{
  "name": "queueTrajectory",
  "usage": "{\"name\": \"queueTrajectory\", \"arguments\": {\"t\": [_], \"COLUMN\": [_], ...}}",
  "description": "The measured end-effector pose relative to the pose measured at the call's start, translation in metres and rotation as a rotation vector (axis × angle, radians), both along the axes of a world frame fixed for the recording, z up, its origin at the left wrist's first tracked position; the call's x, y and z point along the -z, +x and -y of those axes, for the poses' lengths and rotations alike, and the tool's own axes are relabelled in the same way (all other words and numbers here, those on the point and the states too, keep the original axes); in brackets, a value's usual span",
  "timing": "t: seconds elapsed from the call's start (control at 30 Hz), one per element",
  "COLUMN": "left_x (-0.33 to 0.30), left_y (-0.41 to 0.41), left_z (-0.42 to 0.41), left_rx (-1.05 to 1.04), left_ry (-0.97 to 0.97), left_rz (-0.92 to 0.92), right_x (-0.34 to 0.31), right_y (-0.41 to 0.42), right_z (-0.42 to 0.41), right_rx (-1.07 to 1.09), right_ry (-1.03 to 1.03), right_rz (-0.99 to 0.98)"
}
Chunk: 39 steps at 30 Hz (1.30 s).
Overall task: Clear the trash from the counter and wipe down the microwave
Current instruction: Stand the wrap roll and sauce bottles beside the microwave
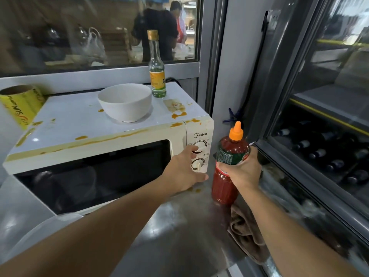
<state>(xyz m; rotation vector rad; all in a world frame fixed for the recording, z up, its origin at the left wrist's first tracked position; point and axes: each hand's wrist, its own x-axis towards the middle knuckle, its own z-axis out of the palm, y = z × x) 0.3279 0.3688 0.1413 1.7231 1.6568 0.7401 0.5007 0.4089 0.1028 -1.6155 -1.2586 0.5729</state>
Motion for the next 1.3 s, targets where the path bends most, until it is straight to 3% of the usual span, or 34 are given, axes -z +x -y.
{"name": "queueTrajectory", "arguments": {"t": [0.3, 0.73, 1.07, 1.3], "left_x": [-0.032, -0.112, -0.141, -0.148], "left_y": [-0.013, -0.03, -0.106, -0.162], "left_z": [0.014, 0.042, 0.1, 0.137], "left_rx": [-0.022, -0.044, -0.164, -0.281], "left_ry": [0.051, 0.17, 0.163, 0.173], "left_rz": [-0.007, -0.013, -0.052, 0.04], "right_x": [-0.028, -0.14, -0.214, -0.251], "right_y": [-0.011, -0.033, -0.11, -0.193], "right_z": [0.023, 0.055, 0.085, 0.103], "right_rx": [-0.068, -0.152, -0.324, -0.485], "right_ry": [0.023, 0.088, 0.11, 0.125], "right_rz": [0.01, 0.122, 0.094, -0.021]}}
